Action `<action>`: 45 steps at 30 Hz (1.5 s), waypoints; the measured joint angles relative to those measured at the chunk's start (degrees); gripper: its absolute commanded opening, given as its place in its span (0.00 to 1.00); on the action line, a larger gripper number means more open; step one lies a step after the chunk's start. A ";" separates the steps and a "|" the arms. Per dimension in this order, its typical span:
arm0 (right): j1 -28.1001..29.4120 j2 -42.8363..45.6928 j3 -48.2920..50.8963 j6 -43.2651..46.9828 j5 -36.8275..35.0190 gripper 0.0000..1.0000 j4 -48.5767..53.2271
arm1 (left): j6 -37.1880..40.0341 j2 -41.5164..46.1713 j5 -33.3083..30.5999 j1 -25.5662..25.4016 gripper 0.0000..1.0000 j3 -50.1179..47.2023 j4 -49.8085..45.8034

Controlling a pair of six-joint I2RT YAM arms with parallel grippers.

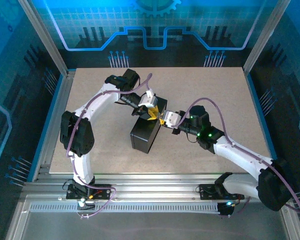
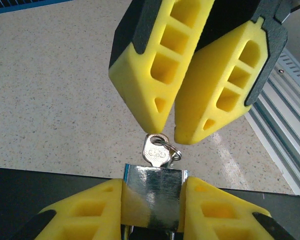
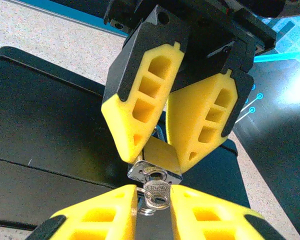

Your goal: Unlock the padlock with the key

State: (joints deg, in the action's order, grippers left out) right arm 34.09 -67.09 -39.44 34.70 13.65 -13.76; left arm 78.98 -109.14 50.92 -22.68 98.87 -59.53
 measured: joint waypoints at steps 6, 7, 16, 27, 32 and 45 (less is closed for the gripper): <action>0.04 -0.90 -0.55 1.60 -0.76 0.25 0.31 | 0.00 0.00 0.00 0.00 0.03 0.00 -0.04; 0.04 -0.94 -0.59 1.90 -0.90 0.26 0.50 | 0.02 0.00 0.00 0.00 0.03 0.00 -0.07; 0.15 -2.05 -1.40 4.28 -2.14 0.24 2.03 | 0.02 0.00 0.17 0.00 0.03 0.00 -0.20; 0.52 -2.82 -2.95 4.92 -2.23 0.10 3.65 | 0.02 0.00 0.15 0.07 0.03 0.00 -0.28; 0.76 -3.04 -4.24 4.33 -2.56 0.04 5.88 | 0.02 0.00 0.09 0.28 0.03 0.00 -0.66; -2.29 -4.52 -8.61 -19.30 7.10 0.00 11.96 | 0.00 0.00 1.05 0.44 0.03 0.00 -1.99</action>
State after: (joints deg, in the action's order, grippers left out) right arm 31.79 -71.61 -48.05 15.40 20.75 -1.80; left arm 78.98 -109.14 51.96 -22.24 98.87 -61.52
